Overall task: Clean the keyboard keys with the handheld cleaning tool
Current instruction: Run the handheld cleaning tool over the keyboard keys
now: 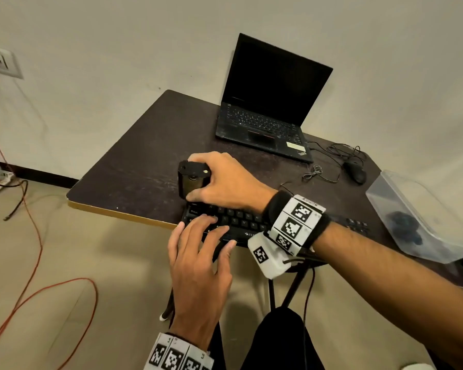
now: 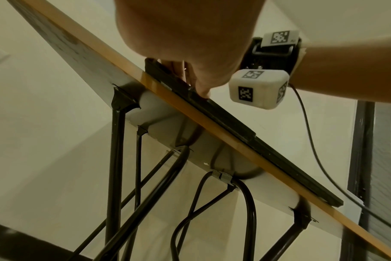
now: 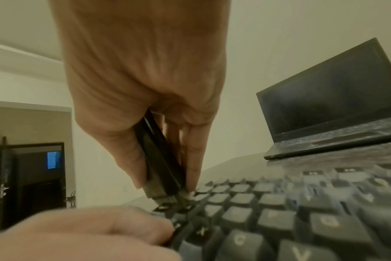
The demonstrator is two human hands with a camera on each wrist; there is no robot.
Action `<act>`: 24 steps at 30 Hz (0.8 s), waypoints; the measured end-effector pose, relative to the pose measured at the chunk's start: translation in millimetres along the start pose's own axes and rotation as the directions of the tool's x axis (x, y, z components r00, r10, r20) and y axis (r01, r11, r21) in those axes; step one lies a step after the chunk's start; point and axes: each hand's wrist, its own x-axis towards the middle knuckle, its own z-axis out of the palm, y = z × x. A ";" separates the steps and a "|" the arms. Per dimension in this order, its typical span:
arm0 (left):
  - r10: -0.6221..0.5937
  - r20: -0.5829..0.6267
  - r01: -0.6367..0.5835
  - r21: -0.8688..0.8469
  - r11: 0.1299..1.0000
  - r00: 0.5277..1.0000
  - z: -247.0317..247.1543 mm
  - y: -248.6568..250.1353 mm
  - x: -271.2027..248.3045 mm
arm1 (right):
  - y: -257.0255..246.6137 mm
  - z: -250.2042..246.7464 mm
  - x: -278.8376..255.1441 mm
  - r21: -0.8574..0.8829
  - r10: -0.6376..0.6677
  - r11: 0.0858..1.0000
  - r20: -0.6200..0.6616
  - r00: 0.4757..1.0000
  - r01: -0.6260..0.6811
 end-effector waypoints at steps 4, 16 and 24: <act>0.013 0.018 -0.013 0.017 1.000 1.000 -1.9 0.2 0.4 | 5.6 -18.4 -12.4 -0.017 0.082 0.997 0.038 0.996 -0.082; 0.017 0.022 -0.018 0.040 0.999 1.000 0.1 -2.4 -1.2 | 123.2 -112.0 -176.5 -0.094 0.426 0.898 -0.051 0.903 -0.429; 0.006 -0.001 -0.006 0.007 1.000 1.000 1.5 -2.4 -1.2 | 98.0 -78.9 -148.5 0.064 0.228 0.973 -0.098 0.969 -0.223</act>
